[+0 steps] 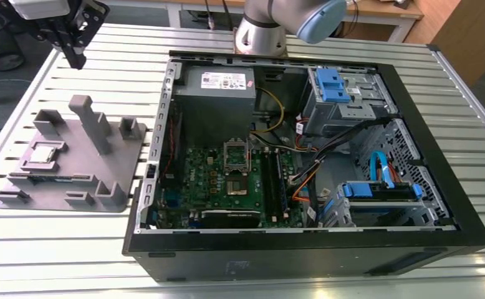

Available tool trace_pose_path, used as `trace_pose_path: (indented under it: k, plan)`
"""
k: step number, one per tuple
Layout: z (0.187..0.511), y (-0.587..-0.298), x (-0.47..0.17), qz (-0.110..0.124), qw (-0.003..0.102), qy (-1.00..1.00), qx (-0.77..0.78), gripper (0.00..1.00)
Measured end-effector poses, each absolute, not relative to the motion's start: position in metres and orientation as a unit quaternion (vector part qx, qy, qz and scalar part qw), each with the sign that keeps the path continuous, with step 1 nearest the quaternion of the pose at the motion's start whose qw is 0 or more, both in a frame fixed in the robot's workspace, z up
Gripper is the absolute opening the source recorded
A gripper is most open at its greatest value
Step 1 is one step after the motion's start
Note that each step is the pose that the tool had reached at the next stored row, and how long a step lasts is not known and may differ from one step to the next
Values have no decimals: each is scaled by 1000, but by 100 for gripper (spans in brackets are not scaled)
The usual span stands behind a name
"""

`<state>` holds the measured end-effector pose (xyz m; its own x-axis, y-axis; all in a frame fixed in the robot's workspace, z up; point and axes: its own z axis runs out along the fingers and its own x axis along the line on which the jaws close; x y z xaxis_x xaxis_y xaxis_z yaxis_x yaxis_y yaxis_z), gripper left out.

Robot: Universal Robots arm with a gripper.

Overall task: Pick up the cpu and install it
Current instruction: 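Reach for the cpu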

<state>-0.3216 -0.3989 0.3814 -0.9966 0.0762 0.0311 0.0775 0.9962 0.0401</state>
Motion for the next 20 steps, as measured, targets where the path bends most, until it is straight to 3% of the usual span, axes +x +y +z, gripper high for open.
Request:
trace_pose_path:
  k: [20]
  plan:
    - [380,-399,-333,-21,15,-999,-38,11]
